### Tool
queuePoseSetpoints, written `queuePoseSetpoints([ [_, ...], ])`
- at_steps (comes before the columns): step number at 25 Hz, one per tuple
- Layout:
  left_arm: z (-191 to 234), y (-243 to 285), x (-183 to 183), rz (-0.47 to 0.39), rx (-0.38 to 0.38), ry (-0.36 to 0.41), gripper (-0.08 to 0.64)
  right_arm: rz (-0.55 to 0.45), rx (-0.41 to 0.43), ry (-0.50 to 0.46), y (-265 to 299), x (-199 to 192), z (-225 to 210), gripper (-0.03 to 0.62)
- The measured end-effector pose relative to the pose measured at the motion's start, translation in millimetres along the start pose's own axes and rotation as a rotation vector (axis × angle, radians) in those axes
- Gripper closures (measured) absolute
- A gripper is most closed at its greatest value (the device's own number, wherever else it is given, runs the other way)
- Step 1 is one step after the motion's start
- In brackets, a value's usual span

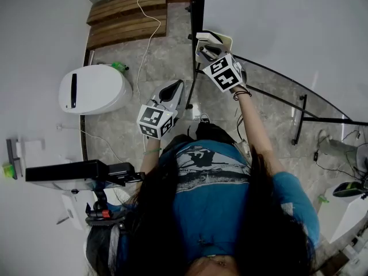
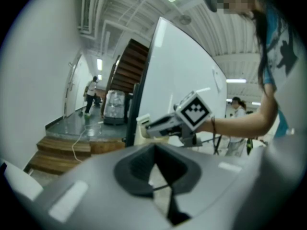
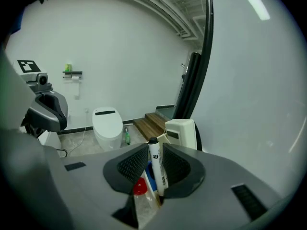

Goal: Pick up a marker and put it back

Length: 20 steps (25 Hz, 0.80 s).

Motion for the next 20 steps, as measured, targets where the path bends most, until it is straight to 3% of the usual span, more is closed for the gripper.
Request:
queuePoseSetpoints([
  [5,1,-1,-2,0.005,0.0,-0.004,0.557,-0.013,0.033,0.063,2,3,3,0.48],
  [9,0,-3,-3,0.001,-0.005,-0.004,0.557,-0.079,0.023,0.112,-13,12,5,0.48],
  [15,-2,-6,-9,0.001,-0.013,-0.004,0.557,-0.23,0.014,0.295,-48,12,23,0.482],
  [20,-5,-13,-22,0.012,-0.028,-0.006,0.557,-0.281,0.055,0.474,-69,-1,57,0.511],
])
Point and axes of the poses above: the fingertips, and each gripper's own axes: y forward along the fingers, z to its left, x out of its top, the point moved 1 cm from there along -y, backward along the fingers, and after that the axes turned 1 degree about y, right-handed, at the moved point
